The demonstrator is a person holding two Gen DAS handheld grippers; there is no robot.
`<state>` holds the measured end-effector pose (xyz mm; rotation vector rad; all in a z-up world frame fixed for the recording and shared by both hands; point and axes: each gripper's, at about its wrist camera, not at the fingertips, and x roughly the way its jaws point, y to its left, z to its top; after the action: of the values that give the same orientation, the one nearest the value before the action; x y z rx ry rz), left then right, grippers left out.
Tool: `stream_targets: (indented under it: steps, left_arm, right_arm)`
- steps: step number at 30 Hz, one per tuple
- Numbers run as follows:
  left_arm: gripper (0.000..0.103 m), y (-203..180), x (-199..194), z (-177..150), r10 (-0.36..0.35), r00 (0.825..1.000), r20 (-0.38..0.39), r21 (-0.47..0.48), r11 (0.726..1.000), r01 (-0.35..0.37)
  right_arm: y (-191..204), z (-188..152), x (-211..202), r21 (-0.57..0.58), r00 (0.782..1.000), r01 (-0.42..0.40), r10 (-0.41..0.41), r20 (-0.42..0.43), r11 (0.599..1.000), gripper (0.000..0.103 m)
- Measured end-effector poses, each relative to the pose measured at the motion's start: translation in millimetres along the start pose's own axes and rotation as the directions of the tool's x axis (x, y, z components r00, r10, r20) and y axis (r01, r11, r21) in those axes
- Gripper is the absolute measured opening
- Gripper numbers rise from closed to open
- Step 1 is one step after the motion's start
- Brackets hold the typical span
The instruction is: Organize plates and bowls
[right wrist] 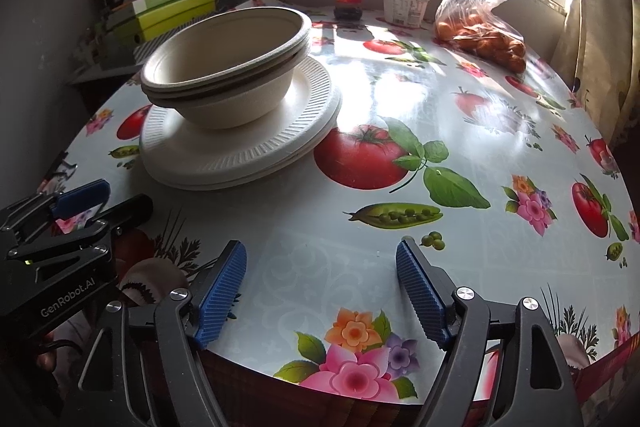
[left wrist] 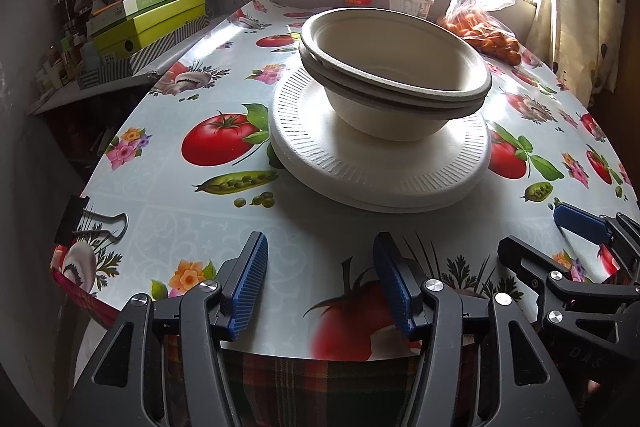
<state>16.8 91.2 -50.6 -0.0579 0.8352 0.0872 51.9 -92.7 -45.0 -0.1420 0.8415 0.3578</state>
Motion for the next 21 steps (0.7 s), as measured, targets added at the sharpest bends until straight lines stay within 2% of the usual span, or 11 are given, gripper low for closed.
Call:
stream_targets:
  steps: [21]
  left_arm:
    - [0.056, 0.0, -0.5, -0.2, -0.001, 1.000, 0.002, 0.001, 1.000, 0.001]
  right_arm:
    - [-1.5, -0.1, 0.8, 0.006, 1.000, 0.005, -0.005, 0.001, 1.000, 0.080]
